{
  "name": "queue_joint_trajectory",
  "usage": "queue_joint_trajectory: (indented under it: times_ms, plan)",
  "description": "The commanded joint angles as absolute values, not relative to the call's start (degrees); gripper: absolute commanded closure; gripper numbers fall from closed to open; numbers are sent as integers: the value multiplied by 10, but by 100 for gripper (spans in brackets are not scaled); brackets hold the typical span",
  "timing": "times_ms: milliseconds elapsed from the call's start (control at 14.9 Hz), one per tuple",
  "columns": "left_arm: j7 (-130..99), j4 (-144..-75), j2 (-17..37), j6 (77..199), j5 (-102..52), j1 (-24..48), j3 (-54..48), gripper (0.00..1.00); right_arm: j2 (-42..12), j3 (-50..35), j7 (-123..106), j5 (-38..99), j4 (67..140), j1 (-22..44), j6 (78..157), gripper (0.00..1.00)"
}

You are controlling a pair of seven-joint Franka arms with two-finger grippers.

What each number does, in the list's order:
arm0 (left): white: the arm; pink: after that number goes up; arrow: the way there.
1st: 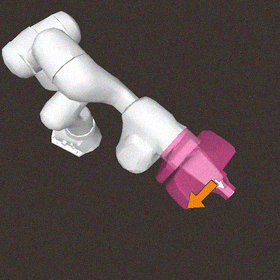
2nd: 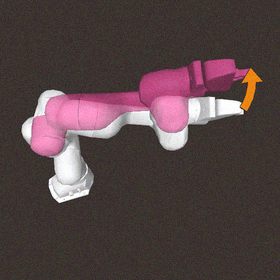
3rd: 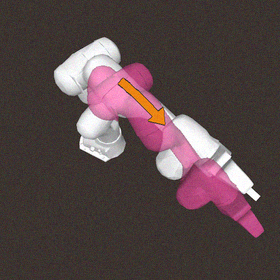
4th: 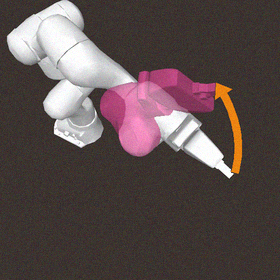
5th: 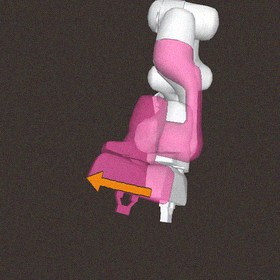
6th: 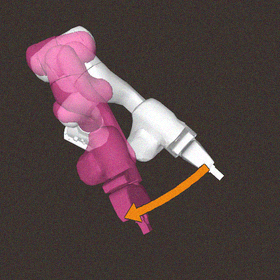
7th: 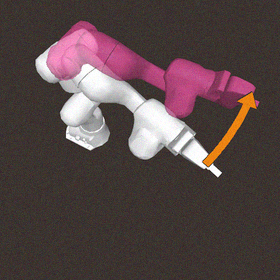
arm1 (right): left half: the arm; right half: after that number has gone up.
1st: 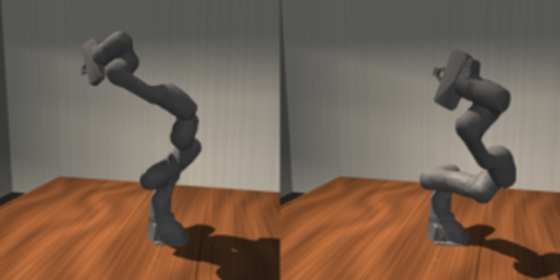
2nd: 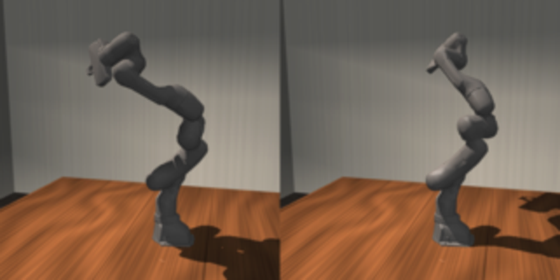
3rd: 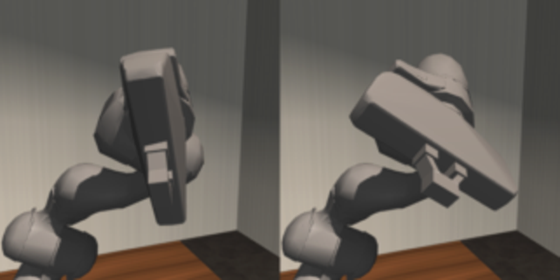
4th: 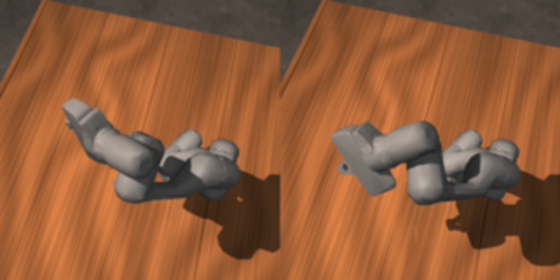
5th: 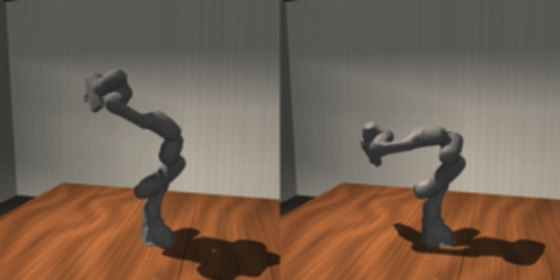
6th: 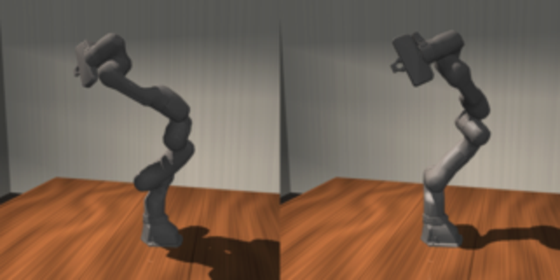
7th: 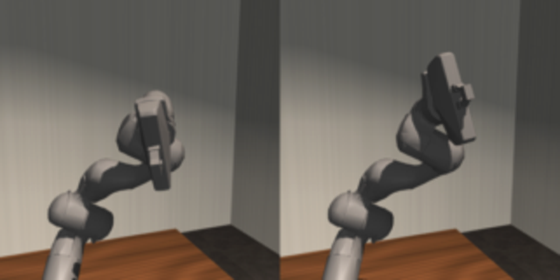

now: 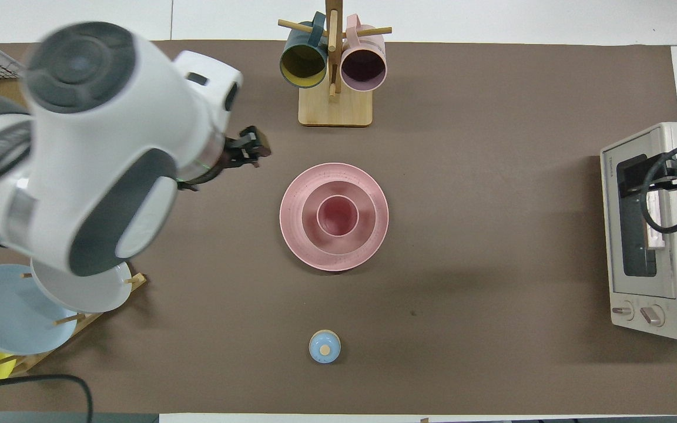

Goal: Organize tableware

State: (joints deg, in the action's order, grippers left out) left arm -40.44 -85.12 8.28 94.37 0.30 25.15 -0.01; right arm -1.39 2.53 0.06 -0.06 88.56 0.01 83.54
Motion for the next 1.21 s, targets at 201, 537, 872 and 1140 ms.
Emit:
queue_joint_trajectory:
  times_ms: [201,537,872,1140]
  plan:
    - [-137,-903,-5,873,4,83,-8,0,-4,-6,-12,0,896,-28,834,0]
    - [-75,-973,-51,894,-16,40,-7,0,-5,-4,-12,-4,895,-23,830,0]
    - [-77,-969,-48,887,-16,45,-7,0,-3,-4,-11,-4,895,-27,825,0]
    - [-79,-935,-44,889,-17,48,-8,0,-4,2,-10,-3,893,-29,828,0]
